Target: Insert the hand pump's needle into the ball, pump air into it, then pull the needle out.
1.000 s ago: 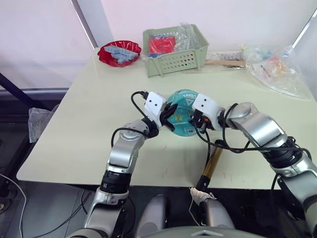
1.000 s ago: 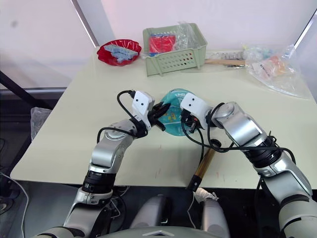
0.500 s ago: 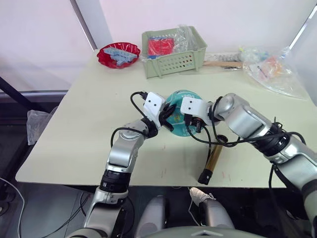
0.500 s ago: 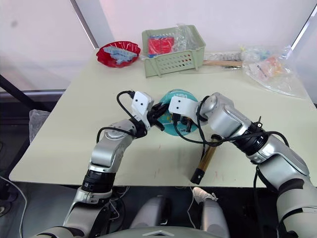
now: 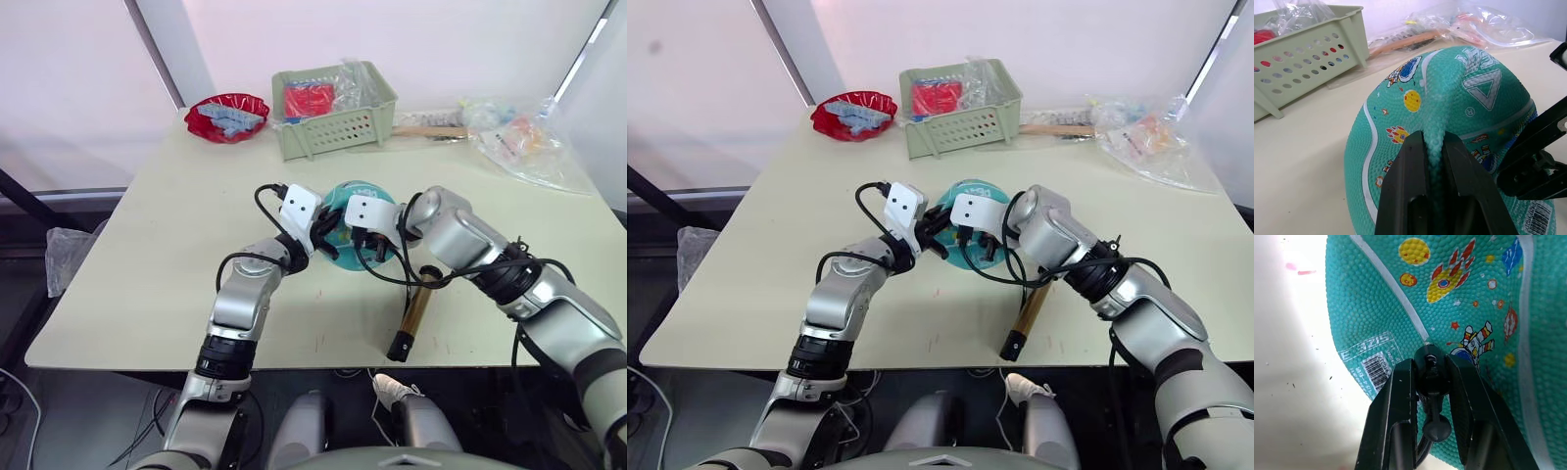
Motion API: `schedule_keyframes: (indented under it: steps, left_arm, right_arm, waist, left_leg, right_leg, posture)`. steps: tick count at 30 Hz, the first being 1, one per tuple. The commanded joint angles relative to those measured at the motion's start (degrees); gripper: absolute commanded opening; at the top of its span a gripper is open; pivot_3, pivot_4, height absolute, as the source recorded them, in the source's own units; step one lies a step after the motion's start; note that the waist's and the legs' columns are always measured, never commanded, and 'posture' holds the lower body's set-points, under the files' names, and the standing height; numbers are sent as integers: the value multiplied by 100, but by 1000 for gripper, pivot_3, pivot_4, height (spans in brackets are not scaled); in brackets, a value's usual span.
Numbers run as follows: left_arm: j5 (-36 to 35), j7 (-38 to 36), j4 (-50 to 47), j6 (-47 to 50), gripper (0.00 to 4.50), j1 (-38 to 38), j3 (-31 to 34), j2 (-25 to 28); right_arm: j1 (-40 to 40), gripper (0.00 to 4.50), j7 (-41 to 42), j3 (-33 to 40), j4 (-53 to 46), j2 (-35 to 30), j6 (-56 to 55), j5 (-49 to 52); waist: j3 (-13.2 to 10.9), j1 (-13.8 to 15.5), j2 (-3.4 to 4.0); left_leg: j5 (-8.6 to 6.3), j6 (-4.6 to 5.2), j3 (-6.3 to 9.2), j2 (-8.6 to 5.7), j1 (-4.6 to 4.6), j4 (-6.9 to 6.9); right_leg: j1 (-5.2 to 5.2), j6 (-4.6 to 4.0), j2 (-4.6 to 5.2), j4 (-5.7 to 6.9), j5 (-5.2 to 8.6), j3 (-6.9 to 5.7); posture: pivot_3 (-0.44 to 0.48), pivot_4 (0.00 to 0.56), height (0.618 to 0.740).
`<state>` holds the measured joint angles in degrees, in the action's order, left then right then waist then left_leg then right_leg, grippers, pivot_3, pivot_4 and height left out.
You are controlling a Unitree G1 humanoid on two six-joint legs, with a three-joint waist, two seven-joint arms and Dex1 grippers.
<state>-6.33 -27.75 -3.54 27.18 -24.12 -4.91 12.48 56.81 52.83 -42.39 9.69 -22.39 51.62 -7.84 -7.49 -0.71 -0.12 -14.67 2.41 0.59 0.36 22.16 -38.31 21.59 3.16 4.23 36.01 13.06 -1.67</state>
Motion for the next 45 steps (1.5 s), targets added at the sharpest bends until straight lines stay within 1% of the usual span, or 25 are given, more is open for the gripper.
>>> schedule_keyframes:
  steps: [1, 3, 6, 11, 16, 17, 19, 22, 24, 26, 30, 31, 33, 35, 37, 39, 40, 41, 44, 45]
  left_arm:
    - [-97, -224, 111, 158, 0, 120, -372, -101]
    - [-96, -224, 126, 152, 0, 125, -378, -105]
    - [-97, -227, 120, 156, 0, 143, -383, -107]
    - [-99, -224, 121, 161, 0, 155, -372, -97]
    - [-97, -203, 82, 174, 0, 188, -374, -106]
    - [-93, -201, 75, 177, 0, 194, -373, -109]
    - [-84, -193, 71, 182, 0, 201, -370, -117]
    - [-70, -185, 45, 194, 0, 225, -366, -115]
    - [-67, -192, 44, 196, 0, 226, -354, -105]
    - [-63, -200, 55, 195, 0, 216, -343, -93]
    - [-58, -219, 54, 200, 0, 241, -366, -86]
    - [-57, -220, 49, 201, 0, 252, -375, -89]
    - [-56, -220, 52, 203, 0, 256, -383, -94]
    - [-56, -223, 54, 199, 0, 261, -385, -90]
    - [-52, -243, 83, 188, 0, 252, -380, -76]
    - [-49, -279, 128, 164, 0, 235, -373, -38]
    - [-47, -296, 148, 150, 0, 229, -371, -23]
    - [-44, -308, 166, 138, 0, 223, -372, -15]
    - [-35, -332, 211, 108, 0, 207, -392, -19]
    - [-34, -337, 228, 97, 0, 197, -406, -28]
  right_arm:
    - [-296, 343, -118, -232, 662, 161, -52, -196]
    - [-350, 343, -120, -236, 888, 281, -109, -274]
    - [-421, 343, -171, -224, 1205, 480, -199, -389]
    - [-536, 343, -264, -156, 1779, 777, -383, -581]
    - [-625, 343, -381, -63, 2319, 947, -620, -809]
    - [-640, 343, -384, -46, 2383, 970, -662, -843]
    - [-670, 343, -410, 29, 2459, 1011, -760, -876]
    - [-640, 343, -610, 541, 2282, 1150, -888, -704]
    - [-612, 343, -611, 712, 2131, 1131, -923, -712]
    - [-640, 343, -533, 804, 1870, 1004, -911, -755]
    - [-848, 343, -285, 1051, 1008, 753, -442, -615]
    - [-913, 343, -233, 1097, 780, 695, -376, -566]
    - [-1027, 343, -164, 1198, 309, 586, -228, -459]
    - [-1098, 343, -153, 1259, -46, 511, -41, -402]
    - [-1149, 343, -158, 1341, -388, 420, 161, -345]
    - [-1180, 343, -171, 1541, -775, 295, 198, -239]
    - [-1189, 343, -131, 1655, -977, 222, 276, -145]
    - [-1199, 843, -113, 1717, -1137, 144, 305, -83]
    - [-1239, 1735, -143, 1825, -1407, 4, 359, 61]
    - [-1275, 2413, -113, 1896, -1534, -51, 428, 170]
  waist:
    - [13, -3, -7]
    - [28, -6, -13]
    - [45, -7, -13]
    - [113, -21, -12]
    - [178, -38, -32]
    - [183, -40, -33]
    - [193, -47, -37]
    - [193, -51, -39]
    - [190, -52, -35]
    - [186, -51, -32]
    - [140, -18, -26]
    - [124, 1, -22]
    - [101, 29, 11]
    - [98, 61, 14]
    - [88, 132, 18]
    - [84, 164, 18]
    - [74, 181, 22]
    - [68, 184, 22]
    - [13, 208, 26]
    - [-1, 208, 26]
  left_leg:
    - [-1, -1, 2, 1, -8, 1]
    - [-1, -2, 2, 2, -19, 10]
    - [-1, -2, 1, 3, -25, 17]
    - [-2, -4, 1, 3, -36, 31]
    - [-5, -8, 1, 1, -60, 56]
    - [-16, -27, 1, 1, -65, 60]
    - [-18, -31, 0, -2, -78, 74]
    - [-20, -34, 1, -6, -115, 99]
    - [-20, -34, 2, -6, -121, 108]
    - [-20, -34, 3, -6, -125, 112]
    - [-20, -34, 3, -6, -117, 112]
    - [-20, -34, 3, -7, -105, 111]
    - [-19, -35, 3, -13, -79, 110]
    - [-14, -29, 9, -19, -38, 109]
    - [-2, -9, 16, -23, -18, 110]
    - [-2, -8, 16, -26, 1, 111]
    - [-2, -8, 17, -27, 23, 110]
    - [-1, -6, 27, -35, 64, 102]
    - [-1, -6, 38, -54, 75, 102]
    - [-1, -5, 57, -69, 82, 104]
  right_leg:
    - [-5, 4, -2, 0, 3, 5]
    - [-7, 15, -5, 0, 10, 13]
    - [-7, -3, -6, 0, 0, 21]
    - [-6, -7, -8, -1, 2, 33]
    - [-6, 3, -14, -1, 16, 58]
    - [-6, 3, -15, -1, 17, 66]
    - [-7, 2, -14, -2, 18, 80]
    - [-19, -3, -8, -4, 23, 106]
    - [-19, -4, -9, -4, 24, 111]
    - [-19, -6, -10, -4, 24, 113]
    - [-15, -6, -7, -7, 24, 113]
    - [-8, -5, -3, -11, 24, 111]
    - [12, -4, 7, -14, 24, 104]
    - [47, -29, 0, -14, 8, 92]
    - [59, -31, -6, -17, 8, 89]
    - [75, -32, 5, -22, 8, 89]
    - [95, -33, 26, -24, 8, 88]
    - [126, -33, 34, -25, 7, 84]
    - [130, -32, 49, -25, 7, 79]
    - [131, -31, 65, -26, 8, 64]
  posture:
    - [0, 150, 737]
    - [0, 150, 737]
    - [0, 150, 737]
    - [0, 150, 737]
    - [0, 150, 737]
    - [0, 150, 737]
    - [0, 150, 737]
    - [0, 150, 737]
    - [0, 150, 737]
    - [0, 150, 737]
    - [0, 150, 737]
    - [0, 150, 737]
    - [0, 150, 737]
    - [0, 150, 737]
    - [0, 150, 737]
    - [0, 150, 737]
    - [0, 150, 737]
    - [0, 150, 737]
    - [0, 150, 737]
    - [0, 150, 737]
